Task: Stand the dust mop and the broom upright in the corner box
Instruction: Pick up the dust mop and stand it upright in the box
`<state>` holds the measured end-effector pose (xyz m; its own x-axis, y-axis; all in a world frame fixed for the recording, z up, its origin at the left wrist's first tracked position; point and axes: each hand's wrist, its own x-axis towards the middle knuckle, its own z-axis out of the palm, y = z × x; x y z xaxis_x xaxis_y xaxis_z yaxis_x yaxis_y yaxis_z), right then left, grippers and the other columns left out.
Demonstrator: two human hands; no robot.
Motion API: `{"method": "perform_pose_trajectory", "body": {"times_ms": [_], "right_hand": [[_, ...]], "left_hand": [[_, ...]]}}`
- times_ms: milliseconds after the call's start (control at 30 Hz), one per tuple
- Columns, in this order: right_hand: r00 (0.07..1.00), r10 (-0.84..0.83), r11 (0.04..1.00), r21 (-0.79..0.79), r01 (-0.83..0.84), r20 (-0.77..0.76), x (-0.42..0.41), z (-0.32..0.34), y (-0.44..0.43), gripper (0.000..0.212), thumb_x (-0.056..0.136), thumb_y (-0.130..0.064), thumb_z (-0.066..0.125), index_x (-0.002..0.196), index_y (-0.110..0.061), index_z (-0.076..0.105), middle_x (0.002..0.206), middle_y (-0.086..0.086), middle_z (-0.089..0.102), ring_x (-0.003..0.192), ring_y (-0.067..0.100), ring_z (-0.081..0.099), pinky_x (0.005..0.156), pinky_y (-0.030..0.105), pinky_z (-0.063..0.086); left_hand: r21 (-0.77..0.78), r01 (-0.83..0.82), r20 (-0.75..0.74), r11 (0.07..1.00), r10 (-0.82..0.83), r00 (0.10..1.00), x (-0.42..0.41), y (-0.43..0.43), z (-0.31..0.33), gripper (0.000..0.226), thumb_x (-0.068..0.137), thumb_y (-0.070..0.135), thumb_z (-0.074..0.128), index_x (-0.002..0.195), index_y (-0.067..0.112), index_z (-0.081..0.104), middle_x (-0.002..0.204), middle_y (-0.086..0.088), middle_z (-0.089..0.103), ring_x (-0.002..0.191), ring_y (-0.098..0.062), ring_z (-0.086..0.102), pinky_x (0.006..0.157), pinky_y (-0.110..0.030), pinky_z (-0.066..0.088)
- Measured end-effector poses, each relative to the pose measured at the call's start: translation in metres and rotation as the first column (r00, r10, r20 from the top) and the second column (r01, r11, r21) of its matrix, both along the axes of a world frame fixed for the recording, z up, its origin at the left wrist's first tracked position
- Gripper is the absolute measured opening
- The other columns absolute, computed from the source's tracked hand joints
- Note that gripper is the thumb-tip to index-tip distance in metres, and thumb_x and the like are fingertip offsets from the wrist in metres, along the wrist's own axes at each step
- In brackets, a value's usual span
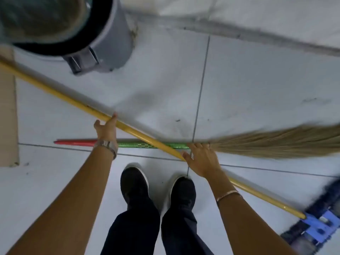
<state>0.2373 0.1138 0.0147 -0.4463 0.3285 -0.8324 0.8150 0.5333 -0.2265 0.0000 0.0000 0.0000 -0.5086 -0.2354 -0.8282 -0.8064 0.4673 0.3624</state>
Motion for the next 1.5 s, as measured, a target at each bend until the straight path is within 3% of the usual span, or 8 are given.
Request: {"method": "perform_pose_trajectory", "body": {"times_ms": [67,267,567,667,833,1033,1167,1500], "right_hand": [[0.999,-0.027,0.998,-0.055,0.029,0.035,0.001,-0.016,-0.006,0.043,0.094,-0.045,0.037,0.124,-0.016,0.048,0.126,0.013,0.057,0.116,0.036,0.051,0.093,0.047,0.042],[0.985,-0.161,0.970,-0.174,0.169,0.060,0.005,-0.031,-0.013,0.040,0.091,-0.050,0.042,0.113,-0.017,0.051,0.115,0.011,0.061,0.103,0.034,0.057,0.080,0.041,0.044],[0.981,-0.189,0.942,-0.272,0.194,0.045,0.012,0.031,0.000,0.034,0.088,-0.057,0.041,0.098,-0.024,0.047,0.086,-0.001,0.047,0.080,0.024,0.049,0.071,0.036,0.039],[0.978,-0.206,0.926,-0.319,0.200,0.014,0.010,0.081,0.008,0.026,0.088,-0.056,0.041,0.088,-0.030,0.044,0.077,-0.006,0.044,0.078,0.022,0.051,0.065,0.034,0.038],[0.949,-0.308,0.894,-0.363,0.263,-0.071,-0.011,0.180,0.026,0.024,0.085,-0.056,0.047,0.084,-0.033,0.050,0.072,-0.011,0.050,0.068,0.012,0.051,0.058,0.027,0.035],[0.893,-0.381,0.880,-0.390,0.270,-0.240,-0.059,0.351,0.054,0.026,0.086,-0.048,0.054,0.092,-0.023,0.058,0.080,0.002,0.058,0.073,0.017,0.053,0.067,0.030,0.041],[0.842,-0.355,0.917,-0.326,0.230,-0.406,-0.089,0.485,0.064,0.023,0.086,-0.050,0.053,0.087,-0.027,0.057,0.080,0.002,0.061,0.069,0.017,0.054,0.062,0.025,0.043],[0.556,-0.332,0.940,-0.317,0.126,-0.762,-0.141,0.727,0.016,0.019,0.088,-0.038,0.057,0.070,-0.033,0.055,0.067,-0.011,0.055,0.065,0.008,0.053,0.066,0.027,0.047]], "left_hand": [[-0.038,-0.055,0.034,0.998,0.056,0.998,-0.007,-0.007,-0.019,0.072,0.088,0.028,0.060,0.145,0.020,0.016,0.153,-0.009,0.023,0.137,-0.028,0.029,0.111,-0.044,0.030],[0.199,-0.217,0.213,0.956,0.174,0.962,-0.014,-0.016,-0.028,0.032,0.096,0.024,0.047,0.127,0.018,0.047,0.125,-0.004,0.052,0.120,-0.022,0.050,0.110,-0.051,0.032],[0.279,-0.212,0.024,0.937,0.213,0.977,-0.003,-0.013,0.072,0.033,0.095,0.028,0.048,0.127,0.021,0.040,0.125,-0.009,0.049,0.113,-0.028,0.053,0.082,-0.055,0.051],[0.296,-0.169,-0.078,0.940,0.200,0.977,0.001,-0.008,0.137,0.032,0.095,0.031,0.048,0.125,0.022,0.040,0.131,-0.014,0.050,0.115,-0.031,0.056,0.078,-0.052,0.053],[0.393,-0.098,-0.284,0.914,0.223,0.933,-0.011,0.008,0.257,0.011,0.093,0.030,0.053,0.102,0.030,0.048,0.103,0.002,0.057,0.093,-0.022,0.065,0.071,-0.050,0.056],[0.527,0.126,-0.494,0.841,0.181,0.850,-0.049,0.036,0.455,0.006,0.092,0.027,0.054,0.096,0.031,0.050,0.093,0.006,0.055,0.089,-0.024,0.065,0.061,-0.043,0.061],[0.601,0.286,-0.609,0.746,0.196,0.768,-0.071,0.048,0.604,0.006,0.091,0.026,0.056,0.090,0.031,0.053,0.083,0.007,0.054,0.070,-0.011,0.066,0.049,-0.030,0.058],[0.526,0.685,-0.839,0.504,0.174,0.516,-0.091,0.015,0.913,0.014,0.088,0.026,0.059,0.101,0.021,0.056,0.079,0.005,0.054,0.078,-0.022,0.070,0.052,-0.035,0.057]]}}
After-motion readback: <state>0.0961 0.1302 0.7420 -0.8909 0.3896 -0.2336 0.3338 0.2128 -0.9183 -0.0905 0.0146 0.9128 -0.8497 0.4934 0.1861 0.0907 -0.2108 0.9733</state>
